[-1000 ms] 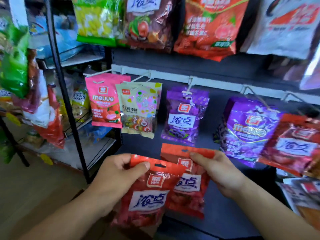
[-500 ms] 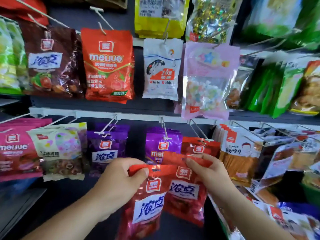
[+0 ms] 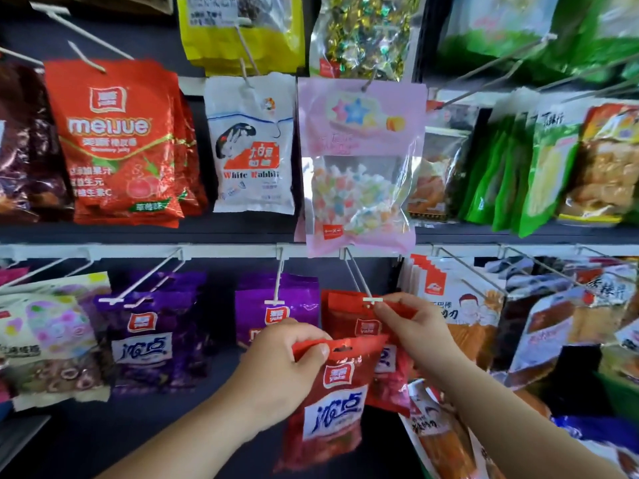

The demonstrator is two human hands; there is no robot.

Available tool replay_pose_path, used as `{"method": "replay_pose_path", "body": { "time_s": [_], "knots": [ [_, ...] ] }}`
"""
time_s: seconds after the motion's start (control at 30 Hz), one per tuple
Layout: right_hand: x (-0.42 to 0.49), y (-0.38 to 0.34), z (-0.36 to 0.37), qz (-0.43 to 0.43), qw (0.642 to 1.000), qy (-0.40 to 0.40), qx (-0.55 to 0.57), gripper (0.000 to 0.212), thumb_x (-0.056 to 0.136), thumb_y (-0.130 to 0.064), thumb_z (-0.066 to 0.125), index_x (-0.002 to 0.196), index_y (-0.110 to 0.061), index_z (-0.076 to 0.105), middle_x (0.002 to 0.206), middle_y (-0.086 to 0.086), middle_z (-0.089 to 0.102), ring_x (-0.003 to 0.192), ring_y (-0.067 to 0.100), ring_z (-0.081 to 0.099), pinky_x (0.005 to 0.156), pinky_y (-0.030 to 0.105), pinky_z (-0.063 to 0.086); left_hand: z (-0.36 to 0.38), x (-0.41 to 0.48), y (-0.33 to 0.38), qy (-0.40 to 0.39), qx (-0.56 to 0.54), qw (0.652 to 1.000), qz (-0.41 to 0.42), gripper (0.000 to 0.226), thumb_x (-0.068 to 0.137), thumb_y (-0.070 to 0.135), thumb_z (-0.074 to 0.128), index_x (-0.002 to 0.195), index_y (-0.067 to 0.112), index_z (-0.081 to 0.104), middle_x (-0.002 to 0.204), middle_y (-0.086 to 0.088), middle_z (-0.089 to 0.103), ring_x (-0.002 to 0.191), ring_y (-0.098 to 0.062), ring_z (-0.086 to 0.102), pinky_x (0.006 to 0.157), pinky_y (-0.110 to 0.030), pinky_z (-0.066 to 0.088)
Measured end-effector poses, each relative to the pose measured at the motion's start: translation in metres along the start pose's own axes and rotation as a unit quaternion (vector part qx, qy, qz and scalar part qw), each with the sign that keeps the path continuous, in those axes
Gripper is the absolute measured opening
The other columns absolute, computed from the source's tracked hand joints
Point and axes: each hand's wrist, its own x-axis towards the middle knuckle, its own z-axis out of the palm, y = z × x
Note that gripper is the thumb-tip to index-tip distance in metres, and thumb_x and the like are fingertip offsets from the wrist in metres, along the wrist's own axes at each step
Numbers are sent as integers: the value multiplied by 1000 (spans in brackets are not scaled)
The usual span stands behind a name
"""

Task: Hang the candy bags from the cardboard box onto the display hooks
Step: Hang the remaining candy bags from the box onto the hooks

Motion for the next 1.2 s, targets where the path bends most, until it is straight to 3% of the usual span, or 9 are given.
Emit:
{"method": "replay_pose_path", "body": {
  "time_s": [0.13,0.37,0.47,0.57,0.73,0.83,0.93,1.03,1.2],
  "knots": [
    [18,10,8,19,1000,19,-16,8,93,-9,73,90,-13,80,81,11,80,74,28,77,62,32,61,14,19,0,30,7,999,12,11,95,29,68,92,31,78,91,13,70,86,1,68,79,-20,55],
    [34,15,-7,7,993,83,-89,3,88,-21,81,88,-21,78,88,-1,78,84,22,76,81,47,64,32,54,-6,41,-41,998,6,6,92,31,73,89,31,79,95,15,73,88,5,67,74,-6,50],
    [17,11,-22,-64,981,146,-106,6,98,-22,68,98,-24,74,96,-9,75,94,7,69,84,26,56,39,66,-4,34,-79,996,10,8,93,28,72,91,28,80,92,13,76,86,3,70,75,-11,54],
    [2,11,-25,-75,983,155,-67,17,103,-26,59,94,-21,72,83,-7,74,75,-1,66,64,10,48,51,77,-1,47,-77,996,14,11,94,26,71,96,23,81,91,10,77,82,0,72,73,-15,59],
    [-8,14,-24,-110,977,157,-99,4,99,-28,65,99,-28,69,89,-10,71,80,0,65,71,21,50,70,92,-7,97,-7,995,35,13,93,26,72,101,22,82,92,7,72,82,-3,68,74,-16,52],
    [-20,30,-17,-214,933,134,-257,7,94,-30,70,100,-29,68,98,-14,64,93,8,62,78,30,52,74,98,-12,122,28,992,27,14,92,29,73,102,24,81,95,8,72,85,-7,67,76,-22,56],
    [-29,58,-2,-300,858,50,-414,36,94,-39,68,127,-23,67,126,-3,61,120,21,58,94,37,54,72,98,-20,141,34,989,21,18,88,31,76,105,25,77,103,10,73,95,-9,68,88,-35,58],
    [-28,80,10,-292,814,15,-502,67,89,-55,67,151,-33,51,151,15,49,145,41,41,112,52,44,61,75,-37,154,33,987,37,35,87,24,76,121,26,68,113,10,67,102,-11,66,92,-37,57],
    [-13,89,28,-242,823,34,-513,80,81,-61,73,153,-39,46,156,19,39,149,44,31,108,58,46,22,19,-82,160,77,983,44,25,89,15,74,113,22,72,108,15,66,100,-6,65,92,-35,56]
  ]
}}
